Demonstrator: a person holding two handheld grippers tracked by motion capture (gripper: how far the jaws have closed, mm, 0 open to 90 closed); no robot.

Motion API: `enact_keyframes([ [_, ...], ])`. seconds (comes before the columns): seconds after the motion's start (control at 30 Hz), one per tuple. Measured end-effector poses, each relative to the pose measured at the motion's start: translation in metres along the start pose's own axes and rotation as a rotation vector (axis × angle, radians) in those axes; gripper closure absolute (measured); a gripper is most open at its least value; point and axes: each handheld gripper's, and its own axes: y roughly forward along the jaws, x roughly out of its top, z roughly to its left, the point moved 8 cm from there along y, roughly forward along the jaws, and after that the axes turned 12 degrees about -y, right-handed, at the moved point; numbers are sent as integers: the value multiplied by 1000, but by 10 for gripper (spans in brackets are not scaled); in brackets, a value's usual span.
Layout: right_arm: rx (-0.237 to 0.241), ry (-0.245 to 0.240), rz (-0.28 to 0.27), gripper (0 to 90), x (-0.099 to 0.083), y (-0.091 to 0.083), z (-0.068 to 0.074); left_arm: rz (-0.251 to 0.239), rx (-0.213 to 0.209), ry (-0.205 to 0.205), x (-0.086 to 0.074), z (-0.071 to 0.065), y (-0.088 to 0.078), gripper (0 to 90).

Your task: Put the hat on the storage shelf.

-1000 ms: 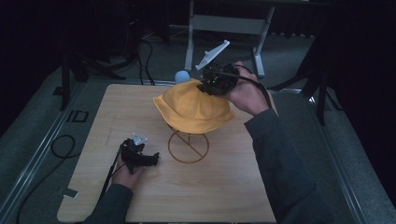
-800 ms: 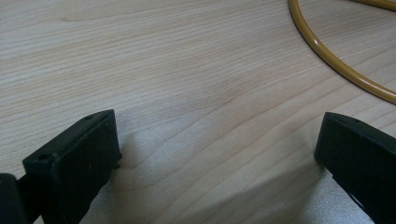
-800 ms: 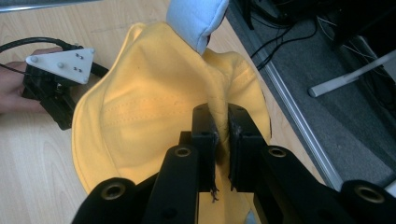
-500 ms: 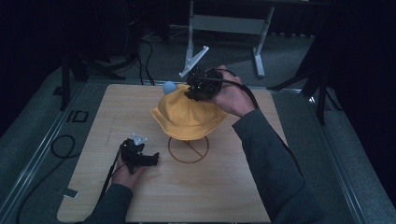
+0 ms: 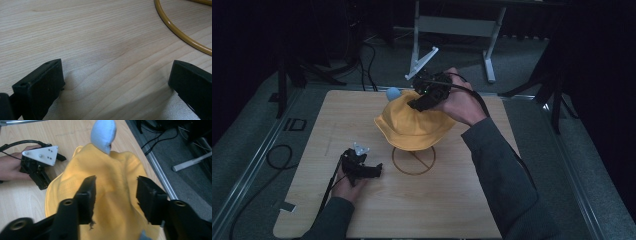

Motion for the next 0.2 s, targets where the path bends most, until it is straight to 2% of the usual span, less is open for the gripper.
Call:
enact_keyframes([
  [0.2,-25,-9,1,426,-5,-6,-2,0,0,1,0,0,0,1],
])
